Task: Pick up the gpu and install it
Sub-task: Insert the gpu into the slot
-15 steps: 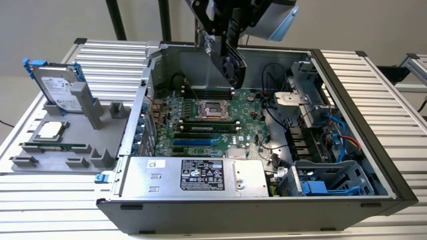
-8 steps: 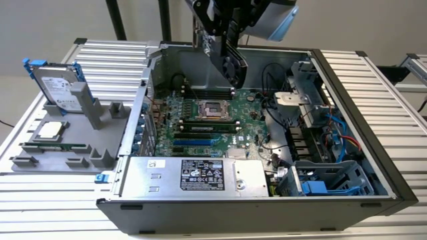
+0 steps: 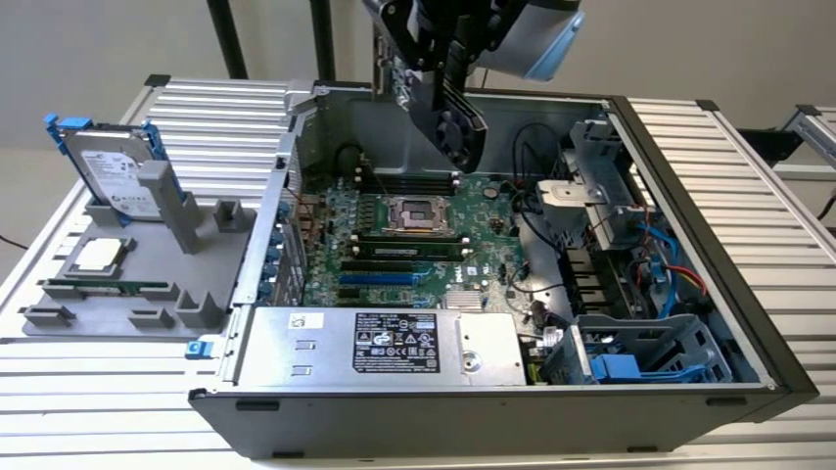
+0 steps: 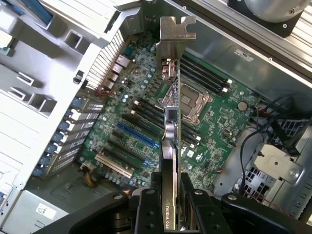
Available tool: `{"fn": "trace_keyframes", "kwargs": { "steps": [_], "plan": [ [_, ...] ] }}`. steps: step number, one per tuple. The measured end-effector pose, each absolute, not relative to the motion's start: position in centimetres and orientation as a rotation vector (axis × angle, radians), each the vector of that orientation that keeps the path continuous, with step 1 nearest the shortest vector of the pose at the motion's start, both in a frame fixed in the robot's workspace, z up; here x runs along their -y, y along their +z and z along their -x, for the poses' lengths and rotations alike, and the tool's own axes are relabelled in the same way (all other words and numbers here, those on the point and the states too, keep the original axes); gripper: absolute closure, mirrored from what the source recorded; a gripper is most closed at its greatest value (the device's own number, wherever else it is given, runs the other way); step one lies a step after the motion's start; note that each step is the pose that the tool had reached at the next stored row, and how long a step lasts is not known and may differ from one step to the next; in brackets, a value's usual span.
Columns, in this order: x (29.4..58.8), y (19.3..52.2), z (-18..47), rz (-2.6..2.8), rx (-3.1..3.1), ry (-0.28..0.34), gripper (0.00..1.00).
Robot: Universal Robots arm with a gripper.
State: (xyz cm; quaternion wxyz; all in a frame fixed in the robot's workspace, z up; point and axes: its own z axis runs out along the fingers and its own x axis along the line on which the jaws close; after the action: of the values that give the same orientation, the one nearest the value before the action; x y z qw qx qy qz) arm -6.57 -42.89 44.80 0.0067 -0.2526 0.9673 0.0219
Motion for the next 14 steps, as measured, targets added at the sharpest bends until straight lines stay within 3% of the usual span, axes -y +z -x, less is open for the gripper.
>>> {"fn": "trace_keyframes", "kwargs": {
  "steps": [14],
  "plan": [
    [42.89,44.81,6.57,0.923,-2.990,0.069,1.00]
  ]
}}
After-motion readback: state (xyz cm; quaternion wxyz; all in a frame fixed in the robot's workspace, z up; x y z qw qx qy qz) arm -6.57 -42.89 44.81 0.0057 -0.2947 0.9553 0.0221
